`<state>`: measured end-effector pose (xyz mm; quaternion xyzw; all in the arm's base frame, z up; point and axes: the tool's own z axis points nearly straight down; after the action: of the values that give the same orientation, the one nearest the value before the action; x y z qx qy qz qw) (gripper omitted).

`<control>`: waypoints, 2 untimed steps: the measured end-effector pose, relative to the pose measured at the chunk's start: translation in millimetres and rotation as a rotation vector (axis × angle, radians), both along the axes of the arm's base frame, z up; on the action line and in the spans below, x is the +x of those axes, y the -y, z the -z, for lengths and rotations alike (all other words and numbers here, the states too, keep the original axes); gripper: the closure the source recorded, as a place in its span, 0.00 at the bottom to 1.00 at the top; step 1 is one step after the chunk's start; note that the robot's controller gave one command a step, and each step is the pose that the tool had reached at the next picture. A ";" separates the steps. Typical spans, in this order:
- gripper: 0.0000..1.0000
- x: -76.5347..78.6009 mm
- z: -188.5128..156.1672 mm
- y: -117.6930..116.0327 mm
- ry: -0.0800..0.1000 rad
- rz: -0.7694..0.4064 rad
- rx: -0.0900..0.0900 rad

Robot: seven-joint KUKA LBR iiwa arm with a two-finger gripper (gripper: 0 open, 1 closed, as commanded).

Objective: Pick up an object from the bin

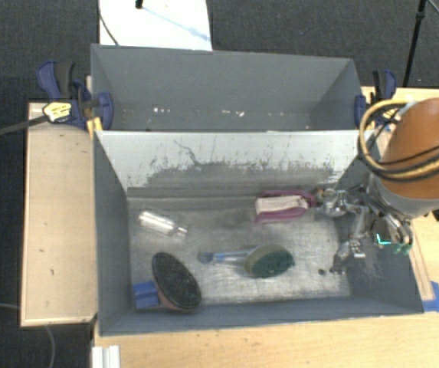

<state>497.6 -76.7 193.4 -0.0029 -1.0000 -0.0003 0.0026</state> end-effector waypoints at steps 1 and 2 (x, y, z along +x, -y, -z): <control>0.00 21.1 114.8 -63.3 0.002 -0.190 0.003; 1.00 23.0 111.0 -61.6 0.008 -0.192 0.001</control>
Offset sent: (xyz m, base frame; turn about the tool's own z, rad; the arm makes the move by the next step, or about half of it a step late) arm 0.0221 0.0611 -0.1120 -0.1939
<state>520.6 -15.1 82.3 0.0930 -0.9957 -0.0003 -0.0015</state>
